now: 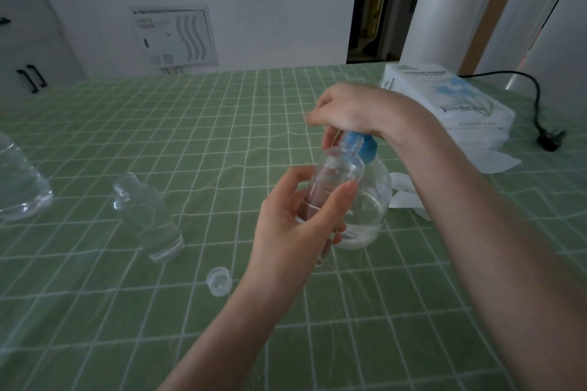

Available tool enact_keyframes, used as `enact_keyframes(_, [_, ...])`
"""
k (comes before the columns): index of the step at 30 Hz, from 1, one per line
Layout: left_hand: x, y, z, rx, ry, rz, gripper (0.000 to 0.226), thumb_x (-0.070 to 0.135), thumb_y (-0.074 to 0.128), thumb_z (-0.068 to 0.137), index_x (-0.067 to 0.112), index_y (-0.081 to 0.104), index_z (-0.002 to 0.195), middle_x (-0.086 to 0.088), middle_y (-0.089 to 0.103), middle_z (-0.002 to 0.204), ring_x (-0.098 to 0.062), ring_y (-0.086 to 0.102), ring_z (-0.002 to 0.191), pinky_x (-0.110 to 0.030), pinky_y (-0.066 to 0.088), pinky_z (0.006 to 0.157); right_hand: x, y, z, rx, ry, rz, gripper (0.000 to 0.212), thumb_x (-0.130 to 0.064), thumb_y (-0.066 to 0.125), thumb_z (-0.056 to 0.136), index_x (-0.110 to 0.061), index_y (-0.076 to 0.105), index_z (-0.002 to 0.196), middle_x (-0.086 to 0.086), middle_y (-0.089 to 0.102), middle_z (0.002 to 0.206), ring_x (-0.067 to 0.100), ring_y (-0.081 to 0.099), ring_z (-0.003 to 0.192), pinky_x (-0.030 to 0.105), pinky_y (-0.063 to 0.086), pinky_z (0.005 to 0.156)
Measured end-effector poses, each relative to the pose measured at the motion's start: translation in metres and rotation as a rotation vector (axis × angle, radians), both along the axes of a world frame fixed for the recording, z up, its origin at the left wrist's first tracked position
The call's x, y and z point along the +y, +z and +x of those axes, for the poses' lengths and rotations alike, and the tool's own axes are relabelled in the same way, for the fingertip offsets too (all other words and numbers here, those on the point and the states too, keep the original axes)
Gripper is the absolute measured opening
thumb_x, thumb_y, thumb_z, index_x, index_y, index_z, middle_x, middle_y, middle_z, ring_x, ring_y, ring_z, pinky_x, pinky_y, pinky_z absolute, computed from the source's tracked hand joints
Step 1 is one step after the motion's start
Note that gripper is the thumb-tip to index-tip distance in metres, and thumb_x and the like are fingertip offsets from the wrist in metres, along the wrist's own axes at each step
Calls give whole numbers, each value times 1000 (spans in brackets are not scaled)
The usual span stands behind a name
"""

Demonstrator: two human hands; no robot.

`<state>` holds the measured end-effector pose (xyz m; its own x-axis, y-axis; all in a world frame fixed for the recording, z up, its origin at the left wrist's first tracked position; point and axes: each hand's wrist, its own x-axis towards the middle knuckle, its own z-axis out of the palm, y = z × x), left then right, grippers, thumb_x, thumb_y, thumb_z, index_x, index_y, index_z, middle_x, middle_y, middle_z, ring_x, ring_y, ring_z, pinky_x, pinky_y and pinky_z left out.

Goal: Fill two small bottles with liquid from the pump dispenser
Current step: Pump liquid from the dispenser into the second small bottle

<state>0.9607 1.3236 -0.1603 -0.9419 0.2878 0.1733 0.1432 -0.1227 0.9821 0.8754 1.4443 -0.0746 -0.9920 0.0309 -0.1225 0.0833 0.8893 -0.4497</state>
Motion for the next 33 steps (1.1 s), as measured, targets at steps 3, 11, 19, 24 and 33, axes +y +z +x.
enact_keyframes(3, [-1,1,0,6,-3,7,39,49,64,63,21,61,90,2,69,68,-9,60,53,-20,46,44,1,5,0,28,-6,-3,39,-34,51,95,-6,62,120,12,71,106,27,66,103,35,44,85])
enact_keyframes(11, [-1,1,-1,8,-8,14,39,48,64,64,21,61,92,2,69,69,-10,59,53,-18,44,43,0,2,0,13,3,-4,40,-35,51,95,-9,59,124,10,68,110,27,64,103,38,43,88])
enact_keyframes(19, [-1,-2,0,-1,-3,13,38,45,65,66,18,61,93,2,68,67,-8,59,52,-18,42,43,-1,-2,2,6,8,-7,36,-32,51,95,-6,62,119,13,69,108,29,65,102,41,46,97])
enact_keyframes(24, [-1,-1,-1,-5,-5,36,33,44,68,70,20,61,91,3,68,67,-8,60,53,-14,41,43,0,6,0,27,16,13,37,-31,52,95,-3,63,117,14,72,104,29,68,102,43,48,99])
enact_keyframes(33, [-1,1,-2,12,8,11,34,47,66,65,22,62,88,3,69,68,-9,61,53,-20,46,44,-1,2,-2,30,21,-16,35,-30,52,95,-4,63,117,14,71,106,29,67,102,43,45,101])
